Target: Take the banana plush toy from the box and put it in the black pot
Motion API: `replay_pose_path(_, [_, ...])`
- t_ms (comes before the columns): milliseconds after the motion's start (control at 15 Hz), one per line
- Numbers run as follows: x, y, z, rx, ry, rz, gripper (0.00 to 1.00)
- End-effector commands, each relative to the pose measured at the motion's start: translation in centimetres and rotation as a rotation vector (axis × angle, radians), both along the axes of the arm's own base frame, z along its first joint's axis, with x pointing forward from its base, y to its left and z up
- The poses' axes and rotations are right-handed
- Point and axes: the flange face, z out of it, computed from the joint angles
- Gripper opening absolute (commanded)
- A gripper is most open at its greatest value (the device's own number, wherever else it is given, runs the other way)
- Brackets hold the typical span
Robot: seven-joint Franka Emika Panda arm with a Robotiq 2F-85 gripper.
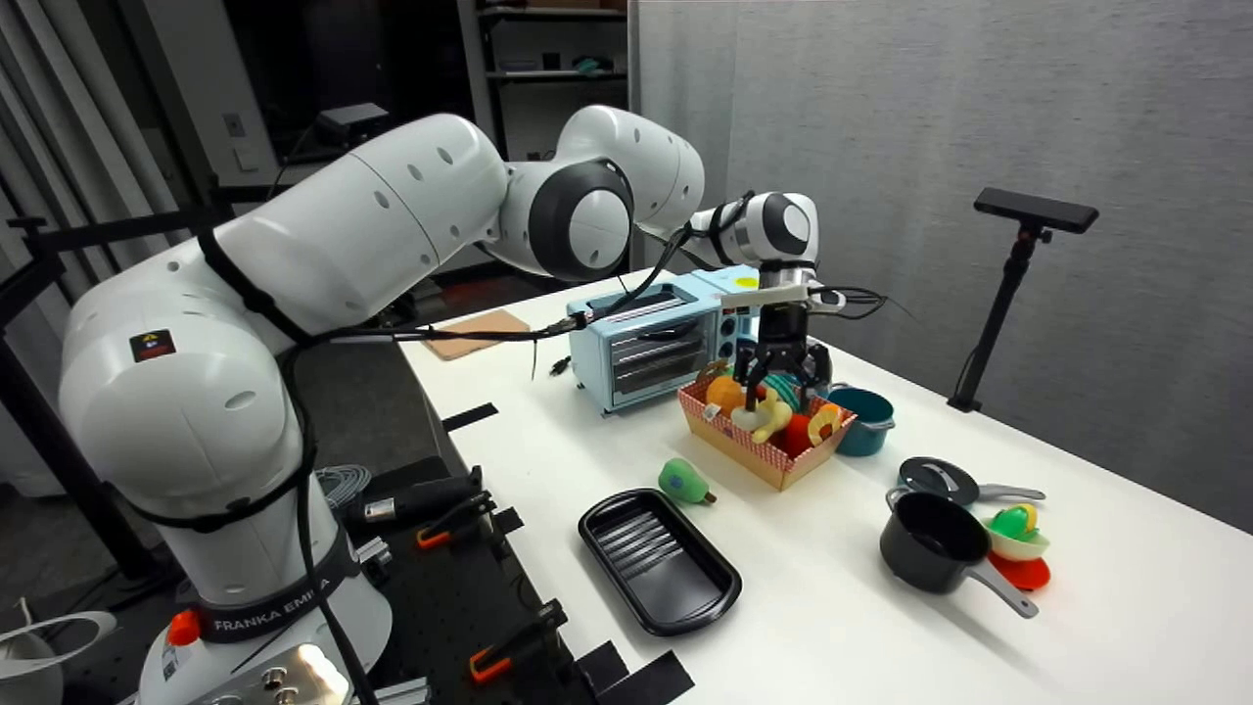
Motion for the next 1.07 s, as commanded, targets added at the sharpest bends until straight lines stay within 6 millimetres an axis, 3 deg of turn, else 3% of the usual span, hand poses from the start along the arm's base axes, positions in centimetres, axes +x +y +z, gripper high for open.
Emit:
replay_pose_path(0, [0.7, 0.9, -2.0, -0.017, 0.003, 0.067, 0.95])
replay_pose_path(533, [0.7, 1.7, -3.8, -0.007, 0.030, 0.123, 0.92])
replay_pose_path(1000, [1.8, 3.7, -1.4, 0.006, -0.051, 0.166, 0.87])
